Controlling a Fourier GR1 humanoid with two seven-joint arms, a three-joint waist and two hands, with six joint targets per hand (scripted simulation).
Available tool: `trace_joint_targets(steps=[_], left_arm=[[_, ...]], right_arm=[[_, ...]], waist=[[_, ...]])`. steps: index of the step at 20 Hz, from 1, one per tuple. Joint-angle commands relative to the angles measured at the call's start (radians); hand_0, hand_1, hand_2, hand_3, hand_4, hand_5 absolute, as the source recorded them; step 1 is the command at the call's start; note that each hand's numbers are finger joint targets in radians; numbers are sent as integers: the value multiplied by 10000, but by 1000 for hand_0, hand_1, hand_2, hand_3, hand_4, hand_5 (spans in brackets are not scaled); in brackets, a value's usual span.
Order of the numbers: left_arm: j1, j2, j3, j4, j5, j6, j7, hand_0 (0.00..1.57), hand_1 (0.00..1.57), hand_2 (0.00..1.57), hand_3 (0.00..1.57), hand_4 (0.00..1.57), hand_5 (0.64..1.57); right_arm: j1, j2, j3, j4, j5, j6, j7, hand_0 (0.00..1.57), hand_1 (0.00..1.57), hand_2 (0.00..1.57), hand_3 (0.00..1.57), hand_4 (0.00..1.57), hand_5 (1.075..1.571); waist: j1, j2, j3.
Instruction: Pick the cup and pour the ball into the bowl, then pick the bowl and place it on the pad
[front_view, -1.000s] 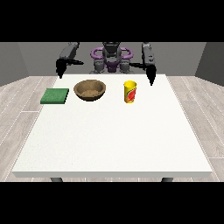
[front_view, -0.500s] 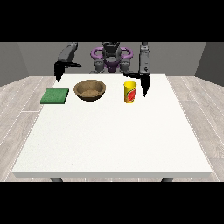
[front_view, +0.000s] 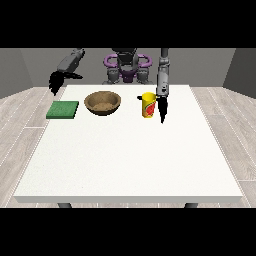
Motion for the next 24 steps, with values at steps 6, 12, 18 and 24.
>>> trace_joint_targets(steps=[6, 12, 18, 24], left_arm=[[-367, 404, 266, 624, -996, 2721, -761, 1283, 1283, 1571, 1571, 924, 1570], [161, 577, 196, 161, -1504, 3730, -257, 1317, 1317, 1571, 1571, 1055, 1540], [306, 1034, -1462, -526, -3766, 5071, 2223, 1341, 1341, 1571, 1571, 1022, 1535], [127, 872, -3488, -6, -7090, 6580, 4861, 1351, 1351, 1571, 1571, 993, 1554]], right_arm=[[-335, -168, -2, -395, 51, 18, -271, 0, 0, 221, 386, 0, 1569], [-633, -775, -238, -526, -568, 646, 441, 0, 0, 0, 343, 0, 1570], [-287, -546, -174, 1254, -186, 634, 139, 0, 0, 0, 422, 0, 1570], [-114, -472, -46, 2397, 78, 634, 307, 0, 0, 289, 312, 299, 1567]], waist=[[-830, 956, 14], [-1276, 992, 4], [-735, -1078, 44], [-576, -2596, 80]])
